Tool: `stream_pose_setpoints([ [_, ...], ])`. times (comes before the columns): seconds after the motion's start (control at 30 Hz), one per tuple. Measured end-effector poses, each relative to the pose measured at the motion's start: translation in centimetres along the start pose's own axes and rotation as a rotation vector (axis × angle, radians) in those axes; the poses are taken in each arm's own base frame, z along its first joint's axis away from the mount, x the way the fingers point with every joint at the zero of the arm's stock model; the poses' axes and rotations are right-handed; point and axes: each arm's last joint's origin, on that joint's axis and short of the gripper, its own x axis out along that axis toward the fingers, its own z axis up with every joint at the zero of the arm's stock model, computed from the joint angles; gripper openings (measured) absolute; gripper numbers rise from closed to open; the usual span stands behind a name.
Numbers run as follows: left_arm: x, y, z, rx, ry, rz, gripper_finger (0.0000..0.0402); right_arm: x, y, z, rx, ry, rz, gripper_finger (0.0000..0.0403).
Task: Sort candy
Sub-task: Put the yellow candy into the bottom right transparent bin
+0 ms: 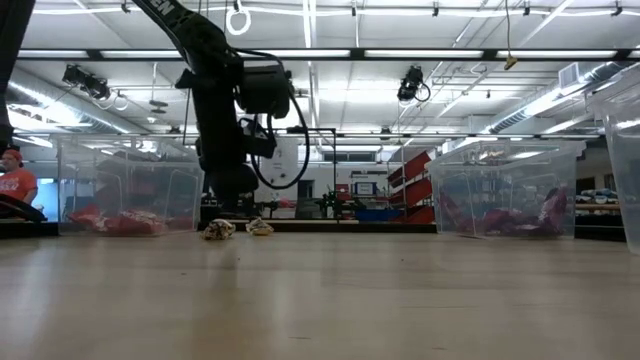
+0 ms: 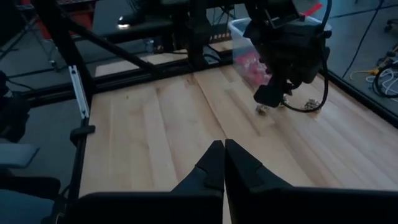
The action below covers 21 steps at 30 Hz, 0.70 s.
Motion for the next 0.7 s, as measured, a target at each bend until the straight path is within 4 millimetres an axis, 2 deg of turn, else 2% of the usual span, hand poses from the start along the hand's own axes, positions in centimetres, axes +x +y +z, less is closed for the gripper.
stream_pose_setpoints([
  [0.37,0.0,0.0,-0.2,0.024,0.016,0.003,0.0147,0.4,-0.2,0.4,0.017,-0.013,-0.01,0.0],
  [0.7,1.1,-0.5,-1.7,0.035,0.04,-0.008,0.0147,0.6,-0.3,0.5,0.007,-0.014,-0.018,0.0],
])
